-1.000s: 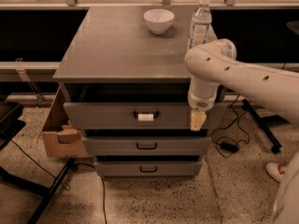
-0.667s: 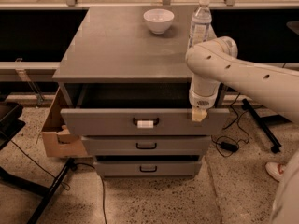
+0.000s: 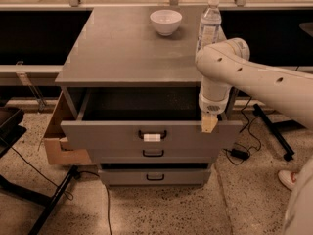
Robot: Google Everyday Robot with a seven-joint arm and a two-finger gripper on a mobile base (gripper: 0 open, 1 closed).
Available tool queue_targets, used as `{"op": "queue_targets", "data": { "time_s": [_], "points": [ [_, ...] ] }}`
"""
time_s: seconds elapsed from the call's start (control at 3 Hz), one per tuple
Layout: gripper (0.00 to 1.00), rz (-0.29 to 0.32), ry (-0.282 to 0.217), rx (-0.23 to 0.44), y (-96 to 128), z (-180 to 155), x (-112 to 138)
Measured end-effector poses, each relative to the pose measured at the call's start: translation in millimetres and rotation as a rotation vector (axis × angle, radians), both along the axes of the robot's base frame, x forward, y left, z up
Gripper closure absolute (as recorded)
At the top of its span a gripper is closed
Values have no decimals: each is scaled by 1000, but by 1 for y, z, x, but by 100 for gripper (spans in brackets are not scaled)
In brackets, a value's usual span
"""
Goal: Open top drawer
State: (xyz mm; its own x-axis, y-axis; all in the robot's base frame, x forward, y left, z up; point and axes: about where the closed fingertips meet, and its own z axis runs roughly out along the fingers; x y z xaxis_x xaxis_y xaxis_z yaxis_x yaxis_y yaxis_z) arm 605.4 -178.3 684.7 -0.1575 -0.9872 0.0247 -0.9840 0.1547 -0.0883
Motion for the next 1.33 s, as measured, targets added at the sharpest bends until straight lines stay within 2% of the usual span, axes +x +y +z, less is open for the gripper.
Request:
{"op": "queue_targets", "data": {
  "time_s": [0.33, 0.67, 1.0, 1.33],
  "points": [
    [16, 0, 0, 0, 0, 0, 0],
    [0, 0, 0, 0, 0, 0, 0],
    [0, 0, 0, 0, 0, 0, 0],
    [3, -15, -5, 17, 1, -5, -23]
  ]
}}
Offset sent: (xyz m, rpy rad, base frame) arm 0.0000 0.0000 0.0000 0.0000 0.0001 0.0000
